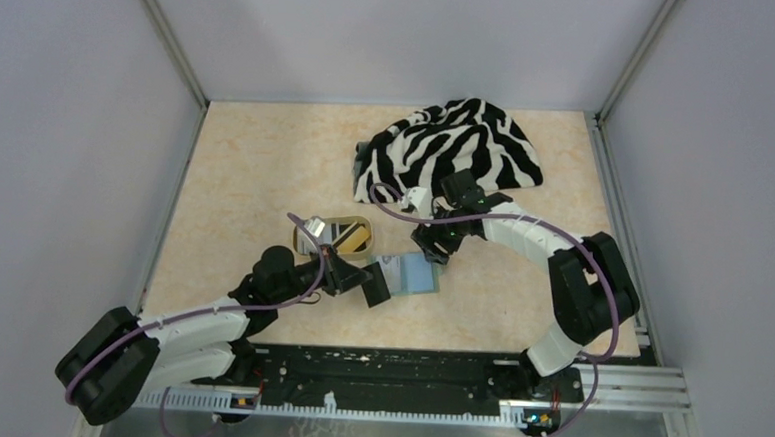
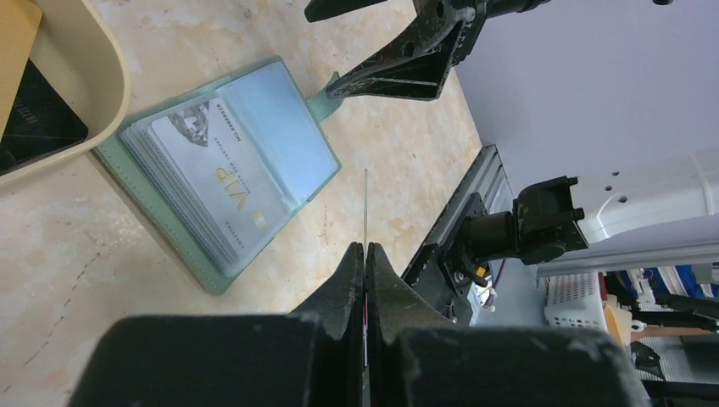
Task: Put the credit cards into the card holder
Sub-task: Insert the credit card into the card holder.
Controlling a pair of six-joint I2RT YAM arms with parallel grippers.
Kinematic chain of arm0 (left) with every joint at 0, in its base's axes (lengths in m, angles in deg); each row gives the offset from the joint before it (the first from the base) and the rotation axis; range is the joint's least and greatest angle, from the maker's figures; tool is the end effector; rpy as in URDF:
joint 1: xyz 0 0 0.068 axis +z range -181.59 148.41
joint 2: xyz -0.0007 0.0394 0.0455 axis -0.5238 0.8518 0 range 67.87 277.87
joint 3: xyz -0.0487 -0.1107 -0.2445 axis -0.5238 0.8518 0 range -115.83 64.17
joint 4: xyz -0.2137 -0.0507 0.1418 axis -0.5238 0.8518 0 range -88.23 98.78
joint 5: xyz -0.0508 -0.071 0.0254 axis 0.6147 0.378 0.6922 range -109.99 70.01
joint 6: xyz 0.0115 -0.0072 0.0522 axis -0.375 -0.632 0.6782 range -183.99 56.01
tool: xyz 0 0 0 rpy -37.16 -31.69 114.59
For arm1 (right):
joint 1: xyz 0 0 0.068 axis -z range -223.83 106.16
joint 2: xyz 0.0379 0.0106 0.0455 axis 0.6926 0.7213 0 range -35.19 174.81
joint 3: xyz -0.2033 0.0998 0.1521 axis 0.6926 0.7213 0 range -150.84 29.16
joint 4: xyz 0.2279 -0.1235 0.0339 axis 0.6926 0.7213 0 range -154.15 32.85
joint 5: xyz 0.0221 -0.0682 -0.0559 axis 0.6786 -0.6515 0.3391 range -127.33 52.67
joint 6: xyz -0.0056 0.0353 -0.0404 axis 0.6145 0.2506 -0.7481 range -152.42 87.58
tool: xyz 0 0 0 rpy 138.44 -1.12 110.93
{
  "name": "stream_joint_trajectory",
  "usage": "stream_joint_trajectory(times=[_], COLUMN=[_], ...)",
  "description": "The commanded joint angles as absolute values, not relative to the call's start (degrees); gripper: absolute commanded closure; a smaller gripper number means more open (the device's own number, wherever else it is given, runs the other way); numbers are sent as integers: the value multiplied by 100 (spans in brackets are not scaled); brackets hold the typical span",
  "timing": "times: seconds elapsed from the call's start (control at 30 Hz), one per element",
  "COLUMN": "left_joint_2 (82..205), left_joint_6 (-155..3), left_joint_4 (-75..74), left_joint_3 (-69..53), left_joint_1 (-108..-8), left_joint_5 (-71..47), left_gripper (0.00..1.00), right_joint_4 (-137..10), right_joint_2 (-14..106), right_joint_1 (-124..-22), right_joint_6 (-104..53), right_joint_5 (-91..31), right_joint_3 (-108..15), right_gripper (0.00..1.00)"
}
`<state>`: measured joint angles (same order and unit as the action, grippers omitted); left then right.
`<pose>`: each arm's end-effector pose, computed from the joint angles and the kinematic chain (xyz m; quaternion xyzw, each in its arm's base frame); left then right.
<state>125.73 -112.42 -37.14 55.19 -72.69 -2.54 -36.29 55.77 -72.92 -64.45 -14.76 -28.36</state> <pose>0.1379 -0.1345 0.1732 0.0490 0.7617 -0.5300 0.3694 0.2671 0.1641 0.1987 -0.5248 0.7935 0.1832 0.2479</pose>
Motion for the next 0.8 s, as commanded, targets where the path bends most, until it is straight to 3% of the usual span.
stream_joint_trajectory(times=[0.0, 0.43, 0.77], left_joint_2=[12792, 13350, 13582], left_joint_6=[-11351, -11378, -11423], left_joint_4=[-4150, -4316, -4435], left_joint_3=[5376, 5143, 5042], left_joint_1=[-7260, -7255, -7255], left_joint_5=[-266, -77, 45], left_gripper=[100, 100, 100], right_joint_4=[-3292, -2870, -2611], right_joint_2=[5767, 5791, 5904], right_joint_1=[-7485, -7750, -7794], right_joint_6=[-6555, -6641, -6646], right_joint_5=[-1949, -2573, -2698], right_joint_3=[-3215, -3312, -3455], right_gripper=[39, 43, 71])
